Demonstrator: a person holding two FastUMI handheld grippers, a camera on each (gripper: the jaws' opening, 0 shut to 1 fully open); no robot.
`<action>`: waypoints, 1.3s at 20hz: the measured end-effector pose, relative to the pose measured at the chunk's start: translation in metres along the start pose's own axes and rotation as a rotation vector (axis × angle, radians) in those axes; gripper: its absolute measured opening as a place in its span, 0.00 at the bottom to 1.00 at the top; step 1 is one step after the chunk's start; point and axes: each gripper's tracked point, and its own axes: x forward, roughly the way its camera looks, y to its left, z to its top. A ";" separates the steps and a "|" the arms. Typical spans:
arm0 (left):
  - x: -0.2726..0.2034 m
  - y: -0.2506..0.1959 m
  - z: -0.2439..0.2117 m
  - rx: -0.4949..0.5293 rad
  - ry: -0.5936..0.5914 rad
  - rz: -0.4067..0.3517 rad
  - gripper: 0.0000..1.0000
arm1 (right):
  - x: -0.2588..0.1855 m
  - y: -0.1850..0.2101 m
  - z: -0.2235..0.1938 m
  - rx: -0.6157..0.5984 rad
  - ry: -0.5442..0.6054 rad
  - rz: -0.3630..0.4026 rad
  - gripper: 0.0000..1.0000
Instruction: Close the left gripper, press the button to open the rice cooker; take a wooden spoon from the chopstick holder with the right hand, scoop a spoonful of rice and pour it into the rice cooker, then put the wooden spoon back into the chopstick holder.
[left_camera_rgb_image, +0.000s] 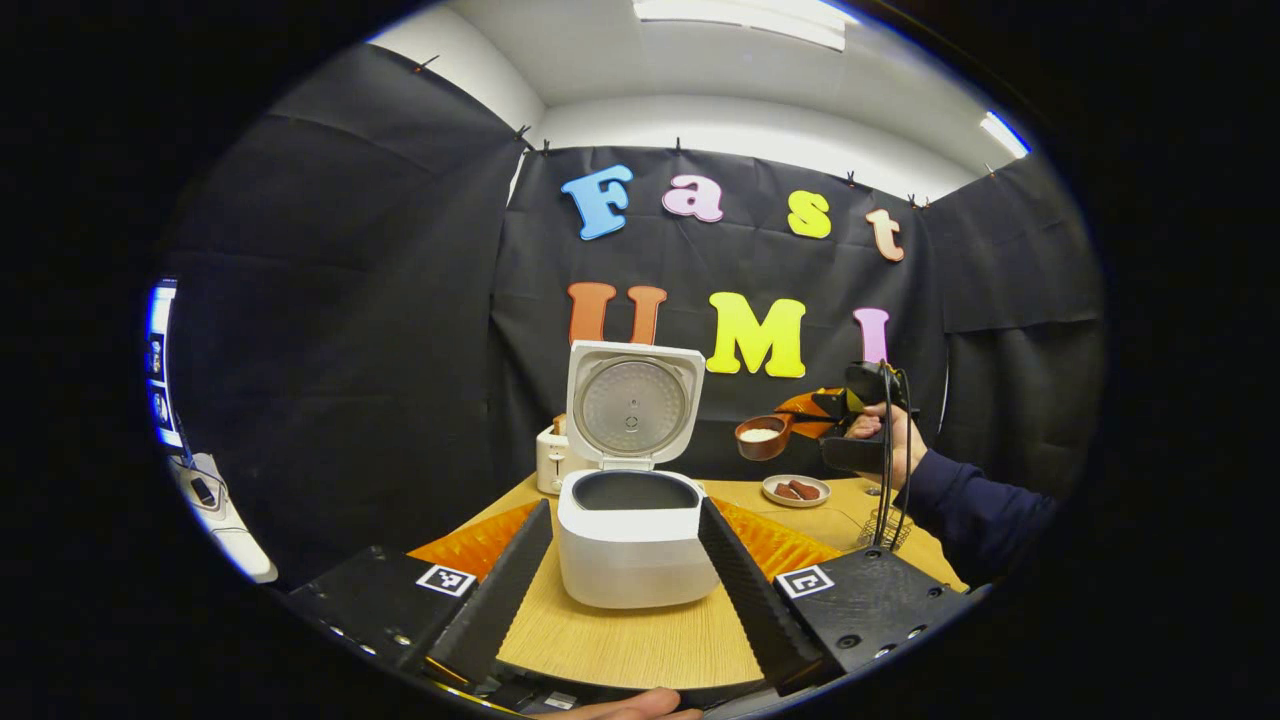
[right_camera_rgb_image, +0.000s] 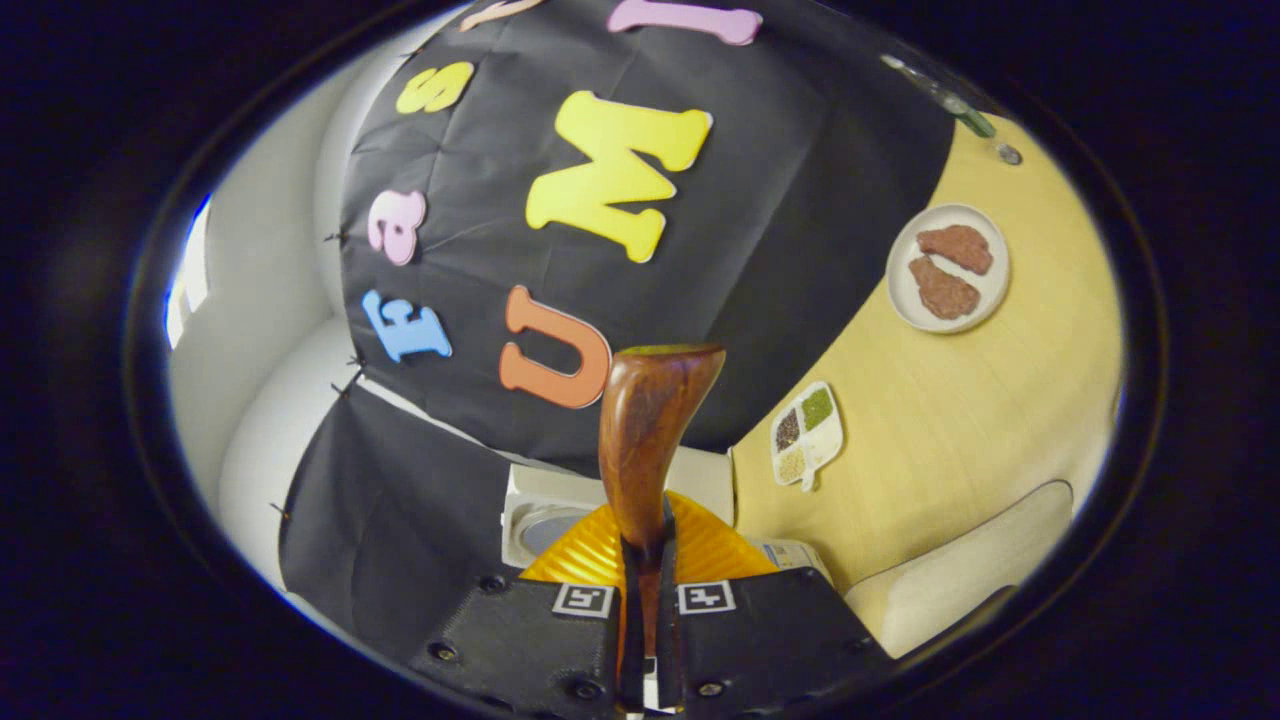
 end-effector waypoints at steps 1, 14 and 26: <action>0.002 0.002 0.001 0.008 0.004 0.005 0.94 | 0.010 0.009 -0.006 -0.052 0.006 0.003 0.10; 0.000 0.005 0.011 0.064 -0.013 0.000 0.94 | 0.106 0.042 -0.064 -0.497 0.059 -0.053 0.10; -0.004 -0.004 0.009 0.070 -0.005 -0.001 0.94 | 0.103 0.077 -0.117 -1.082 0.064 -0.037 0.10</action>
